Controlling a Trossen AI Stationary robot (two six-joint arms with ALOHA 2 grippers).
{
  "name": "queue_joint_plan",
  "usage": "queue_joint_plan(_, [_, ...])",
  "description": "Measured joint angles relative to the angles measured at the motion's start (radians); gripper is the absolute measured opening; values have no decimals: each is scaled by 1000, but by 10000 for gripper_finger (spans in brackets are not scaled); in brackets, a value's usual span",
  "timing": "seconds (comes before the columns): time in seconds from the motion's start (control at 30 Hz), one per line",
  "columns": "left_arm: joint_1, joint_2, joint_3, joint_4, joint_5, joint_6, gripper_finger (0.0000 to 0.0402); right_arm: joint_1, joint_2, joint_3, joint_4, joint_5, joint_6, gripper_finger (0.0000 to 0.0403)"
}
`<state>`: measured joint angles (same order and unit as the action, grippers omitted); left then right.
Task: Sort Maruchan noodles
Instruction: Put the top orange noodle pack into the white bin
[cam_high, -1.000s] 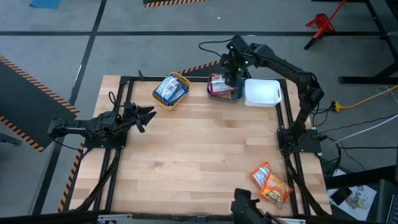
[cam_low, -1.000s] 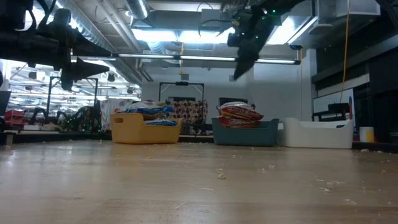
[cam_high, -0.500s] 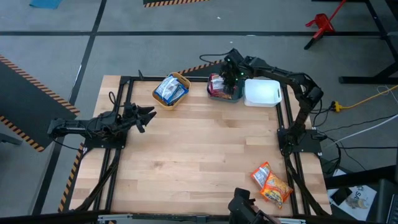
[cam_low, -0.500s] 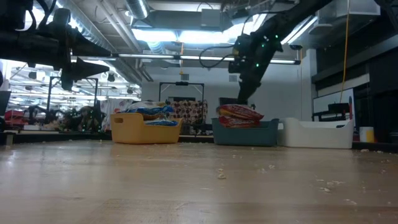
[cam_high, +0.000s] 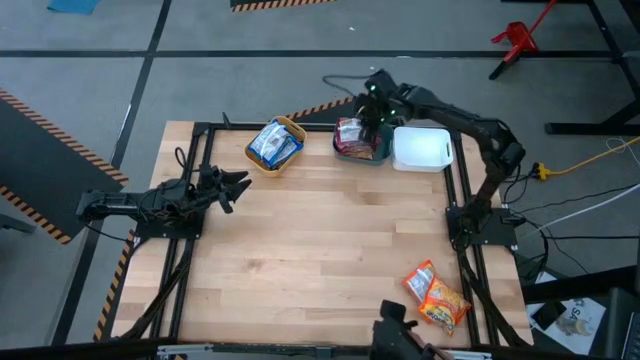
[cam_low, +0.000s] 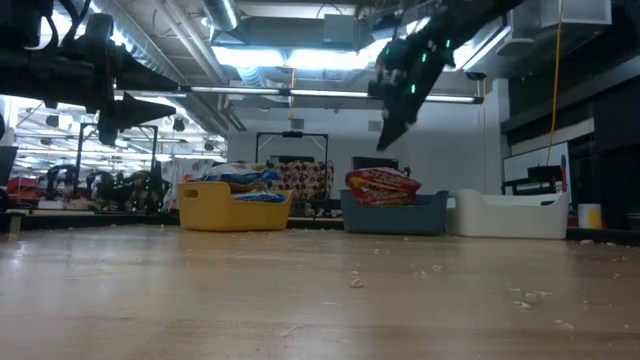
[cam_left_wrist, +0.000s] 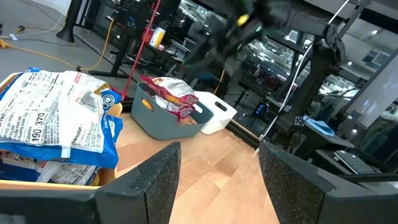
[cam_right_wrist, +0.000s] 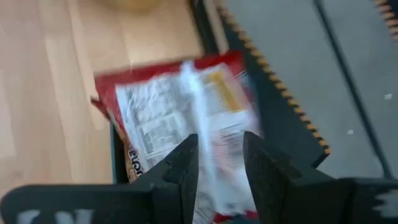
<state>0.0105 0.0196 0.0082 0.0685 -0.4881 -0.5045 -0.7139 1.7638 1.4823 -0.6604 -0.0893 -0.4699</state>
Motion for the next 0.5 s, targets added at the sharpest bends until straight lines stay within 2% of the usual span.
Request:
queue_joint_plan(0.1, [0,0,0,0,0,0,212,0,-41,74,-100,-3,55,112])
queue_joint_plan(0.3, [0,0,0,0,5,0,212,1,-112,155,-509,-83,282,112])
queue_joint_plan(0.4, [0,0,0,0,8,0,212,13,-153,115,-689,-150,361,112])
queue_joint_plan(0.5, [0,0,0,0,8,0,212,66,-240,3,-728,-162,473,112])
